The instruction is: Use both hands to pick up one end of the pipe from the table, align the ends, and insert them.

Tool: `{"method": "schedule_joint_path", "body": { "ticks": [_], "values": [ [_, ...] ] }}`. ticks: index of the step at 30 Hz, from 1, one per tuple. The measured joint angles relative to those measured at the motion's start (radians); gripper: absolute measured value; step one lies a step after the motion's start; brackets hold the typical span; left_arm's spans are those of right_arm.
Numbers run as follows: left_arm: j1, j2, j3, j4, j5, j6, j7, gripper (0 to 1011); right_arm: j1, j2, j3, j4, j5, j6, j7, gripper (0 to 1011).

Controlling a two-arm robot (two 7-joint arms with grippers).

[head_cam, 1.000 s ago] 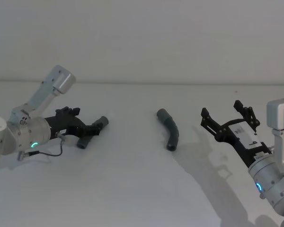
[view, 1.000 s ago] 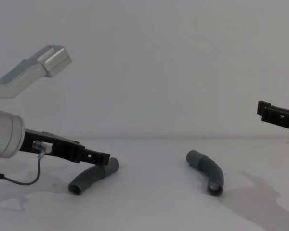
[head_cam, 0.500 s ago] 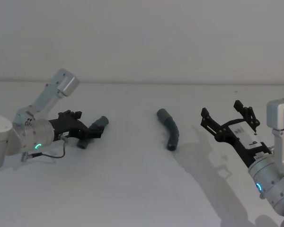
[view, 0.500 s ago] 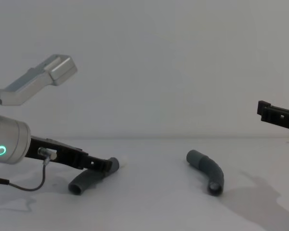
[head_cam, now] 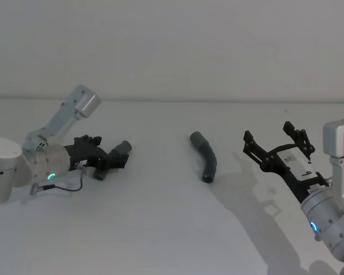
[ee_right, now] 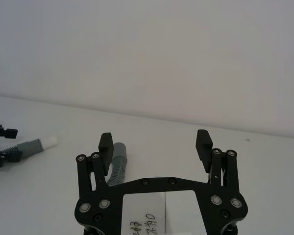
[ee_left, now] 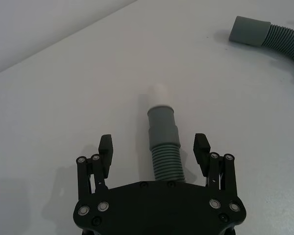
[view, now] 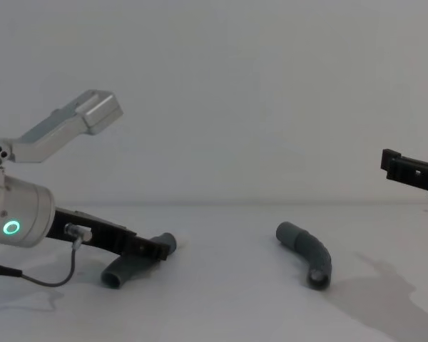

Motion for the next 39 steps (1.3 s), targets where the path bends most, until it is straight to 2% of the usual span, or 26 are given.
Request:
{"method": "schedule_joint_path", "body": {
  "ticks": [18,25,28,29,32,39],
  "values": [
    [-0.026,-0.033,0.005,0.051,0.016,0.004,-0.012,989,0.0,0.0,0.0,0.0,0.0,0.0,0.0,1001],
    [-0.03,-0.038,0.006,0.059,0.018,0.009,-0.014,844,0.0,0.0,0.0,0.0,0.0,0.0,0.0,1001],
    [-0.032,-0.04,0.006,0.062,0.019,0.011,-0.014,744,0.0,0.0,0.0,0.0,0.0,0.0,0.0,1001],
    [-0.032,-0.041,0.006,0.062,0.019,0.011,-0.014,744,0.0,0.0,0.0,0.0,0.0,0.0,0.0,1001],
    [-0.032,-0.041,0.006,0.064,0.02,0.012,-0.015,623,0.0,0.0,0.0,0.0,0.0,0.0,0.0,1001],
    [-0.034,-0.043,0.006,0.066,0.021,0.013,-0.015,412,0.0,0.0,0.0,0.0,0.0,0.0,0.0,1001]
  ]
}}
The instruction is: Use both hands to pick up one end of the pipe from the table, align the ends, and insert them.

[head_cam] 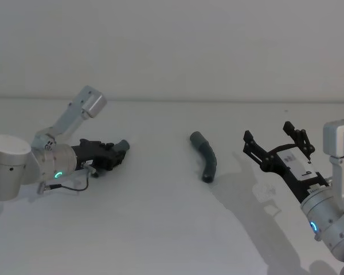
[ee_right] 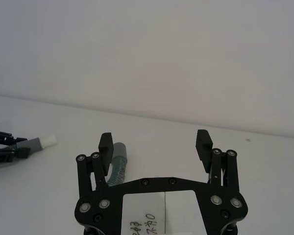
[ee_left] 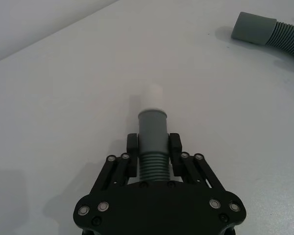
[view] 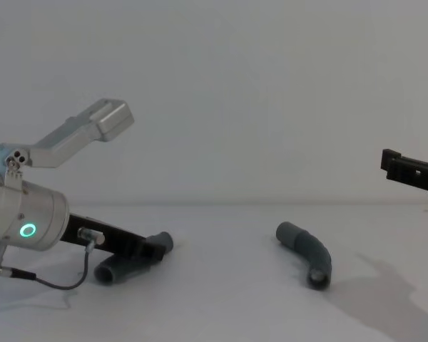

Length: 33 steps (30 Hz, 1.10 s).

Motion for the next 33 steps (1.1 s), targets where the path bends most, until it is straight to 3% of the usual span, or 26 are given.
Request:
{"method": "schedule_joint_path", "body": {
  "ticks": [2,22,33],
  "values": [
    [0.0,0.0,0.0,0.001,0.0,0.0,0.0,354,0.0,0.0,0.0,0.0,0.0,0.0,0.0,1001],
    [-0.001,-0.002,0.0,0.003,0.001,0.002,0.0,353,0.001,0.002,-0.002,0.002,-0.002,0.003,0.007,1001],
    [-0.001,-0.002,0.0,0.003,0.001,0.002,0.0,353,0.033,0.045,-0.034,0.012,-0.012,0.09,0.079,1001]
  ]
}}
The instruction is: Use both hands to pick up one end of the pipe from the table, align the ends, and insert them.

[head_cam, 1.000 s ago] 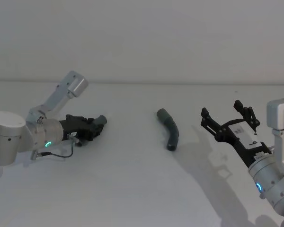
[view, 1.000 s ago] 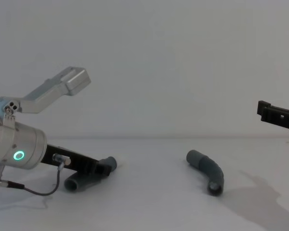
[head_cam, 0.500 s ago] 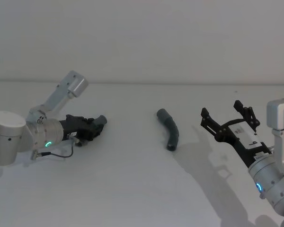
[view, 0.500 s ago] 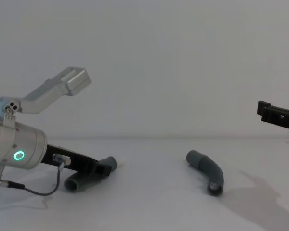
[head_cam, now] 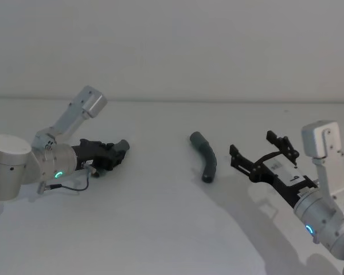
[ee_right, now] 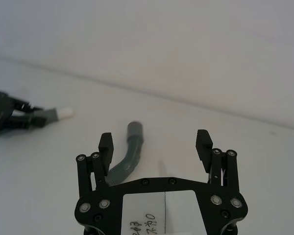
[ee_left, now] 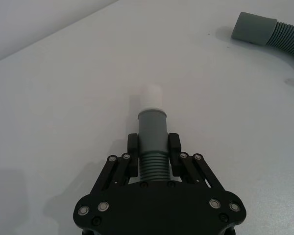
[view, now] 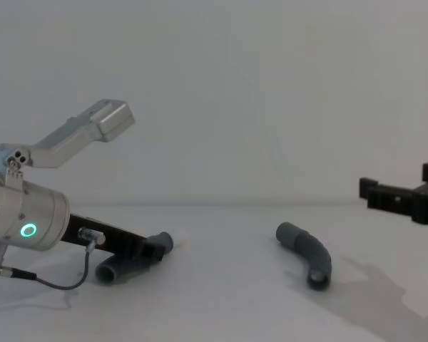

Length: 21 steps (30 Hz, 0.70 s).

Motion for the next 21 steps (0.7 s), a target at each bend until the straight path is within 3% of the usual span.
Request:
{"method": "schedule_joint_path", "body": {
  "ticks": [10,21],
  "values": [
    [0.0,0.0,0.0,0.0,0.0,0.0,0.0,353,0.048,0.015,-0.023,0.017,0.013,0.126,0.063,1001],
    [0.0,0.0,0.0,0.0,0.0,0.0,0.0,353,0.11,-0.019,-0.032,0.055,0.046,0.212,0.089,1001]
  ]
}}
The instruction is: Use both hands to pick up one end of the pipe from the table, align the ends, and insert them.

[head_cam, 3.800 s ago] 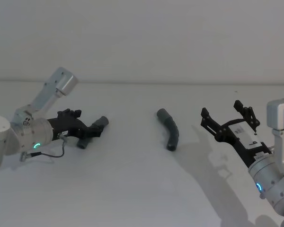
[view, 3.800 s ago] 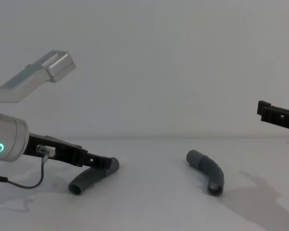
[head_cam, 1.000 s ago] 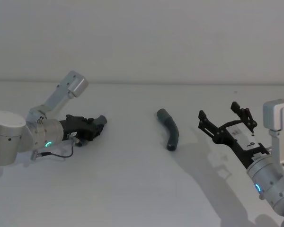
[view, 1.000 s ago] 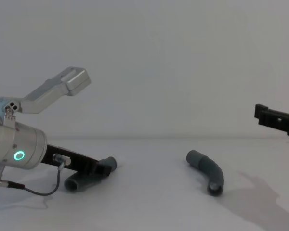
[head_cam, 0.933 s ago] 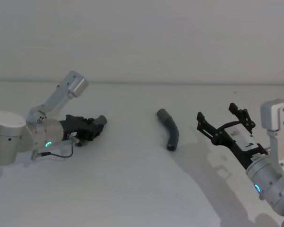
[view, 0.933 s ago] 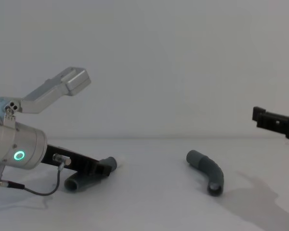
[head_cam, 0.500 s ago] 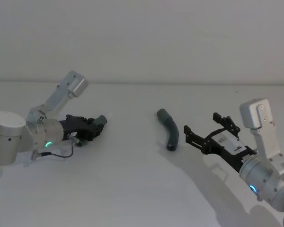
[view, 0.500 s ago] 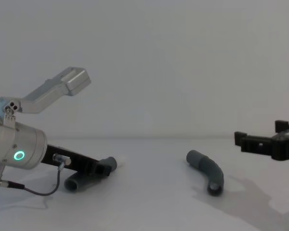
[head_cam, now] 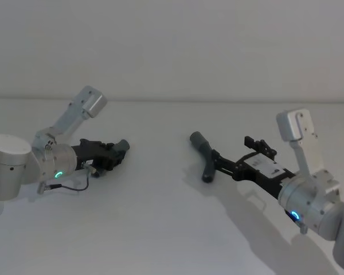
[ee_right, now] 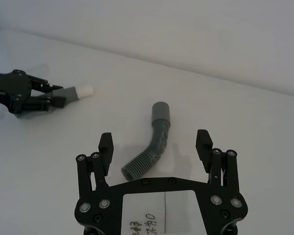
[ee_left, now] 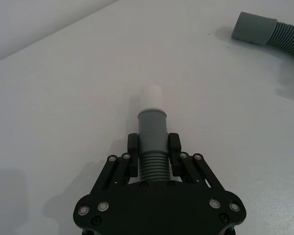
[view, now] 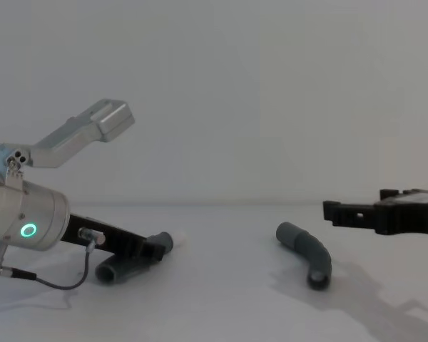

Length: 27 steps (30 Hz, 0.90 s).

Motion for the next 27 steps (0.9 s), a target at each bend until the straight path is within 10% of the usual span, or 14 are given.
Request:
{"method": "schedule_joint_path", "body": {
  "ticks": [27],
  "values": [
    [0.0,0.0,0.0,0.0,0.0,0.0,0.0,353,0.163,-0.052,-0.093,0.163,-0.038,0.095,0.032,1001]
  ]
}}
